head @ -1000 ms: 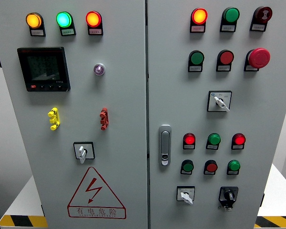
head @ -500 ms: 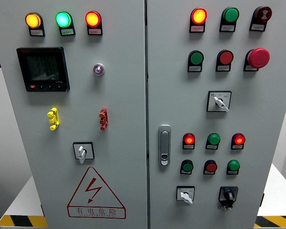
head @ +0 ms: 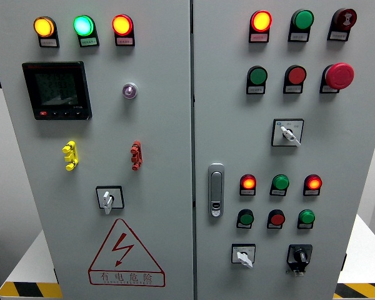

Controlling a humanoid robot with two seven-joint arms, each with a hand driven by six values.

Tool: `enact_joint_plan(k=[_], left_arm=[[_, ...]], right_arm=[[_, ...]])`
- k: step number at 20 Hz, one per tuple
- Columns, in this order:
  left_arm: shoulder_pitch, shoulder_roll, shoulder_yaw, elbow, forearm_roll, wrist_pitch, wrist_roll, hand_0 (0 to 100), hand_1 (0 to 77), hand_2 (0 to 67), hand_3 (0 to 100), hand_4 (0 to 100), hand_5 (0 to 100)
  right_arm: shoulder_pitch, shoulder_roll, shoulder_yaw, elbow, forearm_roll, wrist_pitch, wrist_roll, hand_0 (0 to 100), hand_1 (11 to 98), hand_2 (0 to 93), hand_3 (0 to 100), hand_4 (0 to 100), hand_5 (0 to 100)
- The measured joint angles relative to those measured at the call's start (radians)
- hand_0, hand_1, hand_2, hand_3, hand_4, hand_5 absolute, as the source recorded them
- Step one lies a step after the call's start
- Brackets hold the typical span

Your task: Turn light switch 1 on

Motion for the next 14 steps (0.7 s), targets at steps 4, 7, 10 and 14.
enact_joint_plan(k=[4, 7, 10, 14], left_arm=[[0.0, 0.001, -0.019, -0.12, 0.007, -0.011, 0.056, 0, 30.4, 25.1, 64, 87, 70], [-0.012, 0.003, -0.031, -0.175, 0.009, -0.016, 0.112, 0, 33.7, 29.8, 74, 99, 86], [-0.02, 0.003, -0.031, -0.208, 0.011, -0.015, 0.156, 0, 35.5, 32.3, 79, 100, 93], [-0.084, -0.001, -0.032, -0.226, 0.011, -0.009, 0.239, 0, 36.6, 34.5, 81, 100, 95]], right_arm=[[0.0, 0.0009, 0.0, 0.0, 0.0, -0.001, 0.0, 0, 19.7, 0.0, 20, 19, 10], [0.0, 0.0008, -0.001, 0.0, 0.0, -0.001, 0.0, 0, 19.8, 0.0, 20, 19, 10], [0.0, 0.0007, -0.001, 0.0, 0.0, -0.001, 0.0, 0, 19.8, 0.0, 20, 19, 10], [0.0, 0.0005, -0.001, 0.0, 0.0, 0.0, 0.0, 0, 19.6, 0.0, 20, 19, 10]])
